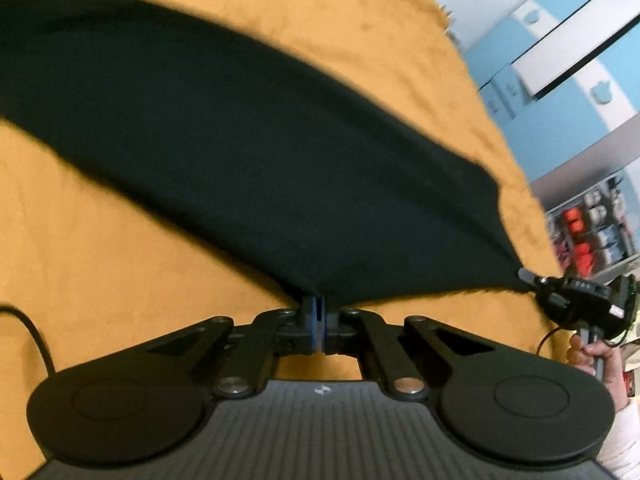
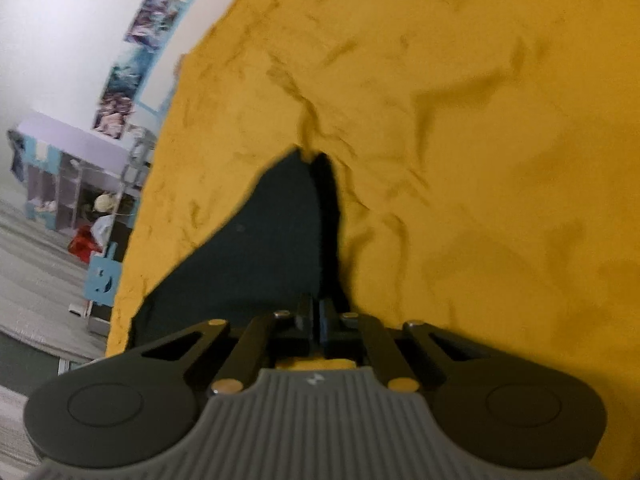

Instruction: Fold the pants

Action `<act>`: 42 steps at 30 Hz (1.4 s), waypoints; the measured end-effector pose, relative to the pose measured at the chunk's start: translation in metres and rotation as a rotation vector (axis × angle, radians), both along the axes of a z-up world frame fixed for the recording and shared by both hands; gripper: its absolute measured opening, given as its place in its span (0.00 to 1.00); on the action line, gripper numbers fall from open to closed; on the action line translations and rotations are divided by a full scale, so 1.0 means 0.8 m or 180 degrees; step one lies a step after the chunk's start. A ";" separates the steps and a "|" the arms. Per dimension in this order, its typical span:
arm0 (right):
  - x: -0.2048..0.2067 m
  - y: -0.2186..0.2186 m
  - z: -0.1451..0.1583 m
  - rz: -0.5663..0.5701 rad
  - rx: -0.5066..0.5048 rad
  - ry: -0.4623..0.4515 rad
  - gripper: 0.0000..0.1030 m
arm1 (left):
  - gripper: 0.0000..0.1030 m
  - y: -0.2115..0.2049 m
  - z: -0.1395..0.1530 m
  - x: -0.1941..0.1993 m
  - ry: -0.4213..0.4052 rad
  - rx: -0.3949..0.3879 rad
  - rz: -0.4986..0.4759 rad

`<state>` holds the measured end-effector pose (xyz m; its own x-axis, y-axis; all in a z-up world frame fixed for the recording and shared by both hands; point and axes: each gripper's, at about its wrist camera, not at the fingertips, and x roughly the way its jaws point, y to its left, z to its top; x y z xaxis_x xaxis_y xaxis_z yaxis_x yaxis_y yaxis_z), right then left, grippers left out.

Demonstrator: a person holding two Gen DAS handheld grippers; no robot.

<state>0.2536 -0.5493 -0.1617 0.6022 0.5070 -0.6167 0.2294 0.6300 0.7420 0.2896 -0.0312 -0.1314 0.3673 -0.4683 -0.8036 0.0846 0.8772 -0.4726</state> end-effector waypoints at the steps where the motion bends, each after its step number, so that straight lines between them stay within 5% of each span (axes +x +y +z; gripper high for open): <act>1: 0.000 0.000 -0.004 -0.0009 0.0008 0.0014 0.00 | 0.00 -0.001 -0.005 0.001 0.0016 0.0025 -0.0003; 6: 0.009 0.008 0.023 0.0223 -0.0316 -0.0125 0.09 | 0.15 0.000 0.006 -0.003 -0.0071 0.0113 -0.0150; 9: 0.022 0.012 0.050 0.0375 -0.0590 -0.0363 0.29 | 0.22 0.014 0.026 -0.006 -0.0221 0.0222 -0.0208; 15: 0.091 0.000 0.062 0.0566 -0.0513 -0.0790 0.29 | 0.24 0.062 0.054 0.015 -0.0466 0.0348 0.0099; 24: 0.198 -0.033 0.002 0.0532 0.0057 -0.0680 0.33 | 0.24 0.088 0.048 0.053 -0.0527 0.0319 0.0441; 37: 0.228 -0.036 -0.043 0.0837 0.0506 -0.0710 0.32 | 0.24 0.086 0.040 0.067 -0.0513 0.0450 0.0524; 41: 0.230 -0.028 -0.049 0.0950 0.0464 -0.0611 0.23 | 0.24 0.086 0.040 0.066 -0.0509 0.0445 0.0552; 42: 0.228 -0.027 -0.049 0.0953 0.0449 -0.0615 0.14 | 0.24 0.086 0.041 0.066 -0.0510 0.0439 0.0554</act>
